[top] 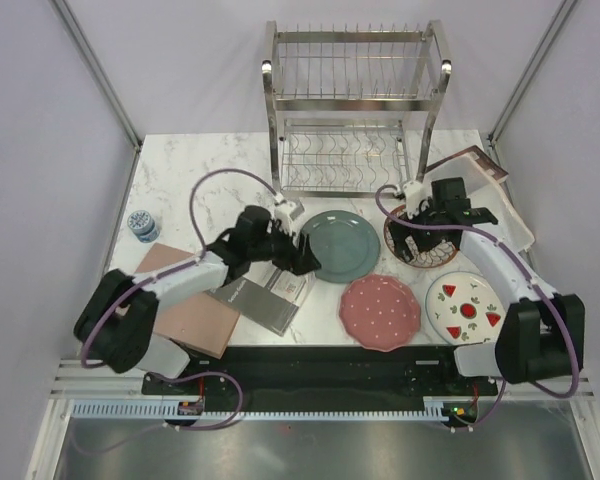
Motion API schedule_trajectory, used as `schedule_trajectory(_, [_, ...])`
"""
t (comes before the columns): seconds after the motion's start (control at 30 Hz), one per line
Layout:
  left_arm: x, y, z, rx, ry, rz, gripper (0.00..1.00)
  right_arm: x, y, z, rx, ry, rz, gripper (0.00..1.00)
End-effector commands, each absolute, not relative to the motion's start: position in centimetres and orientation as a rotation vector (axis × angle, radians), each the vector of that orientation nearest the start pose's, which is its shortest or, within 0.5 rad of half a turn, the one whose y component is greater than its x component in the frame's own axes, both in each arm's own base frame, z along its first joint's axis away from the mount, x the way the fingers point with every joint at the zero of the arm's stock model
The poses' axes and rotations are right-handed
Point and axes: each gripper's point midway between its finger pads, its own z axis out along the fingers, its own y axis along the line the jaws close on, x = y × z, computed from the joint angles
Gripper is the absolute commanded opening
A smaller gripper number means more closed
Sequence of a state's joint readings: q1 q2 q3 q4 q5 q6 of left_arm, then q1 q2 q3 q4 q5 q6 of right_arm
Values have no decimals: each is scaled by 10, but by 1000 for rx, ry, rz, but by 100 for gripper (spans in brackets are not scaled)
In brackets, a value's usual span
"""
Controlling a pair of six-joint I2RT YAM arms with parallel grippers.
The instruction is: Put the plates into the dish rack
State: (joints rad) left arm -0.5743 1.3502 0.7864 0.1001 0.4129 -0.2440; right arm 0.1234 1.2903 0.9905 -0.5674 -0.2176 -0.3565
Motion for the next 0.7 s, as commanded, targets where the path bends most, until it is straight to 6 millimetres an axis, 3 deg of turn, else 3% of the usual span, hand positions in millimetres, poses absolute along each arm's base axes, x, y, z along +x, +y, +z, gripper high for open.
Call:
schedule_trajectory(0.0, [246, -317, 112, 540, 2201, -1198, 79, 250, 101, 94, -991, 2509, 629, 94])
schedule_trajectory(0.17, [216, -353, 76, 644, 2331, -1289, 75, 253, 98, 86, -1025, 2524, 622, 94])
schedule_trajectory(0.37, [208, -374, 41, 643, 2475, -1352, 72, 256, 97, 92, -992, 2523, 614, 95])
schedule_trajectory(0.57, [198, -394, 21, 686, 2511, -1367, 70, 254, 90, 94, -979, 2521, 578, 95])
schedule_trajectory(0.67, [196, -400, 21, 696, 2518, -1393, 58, 255, 87, 95, -965, 2522, 570, 95])
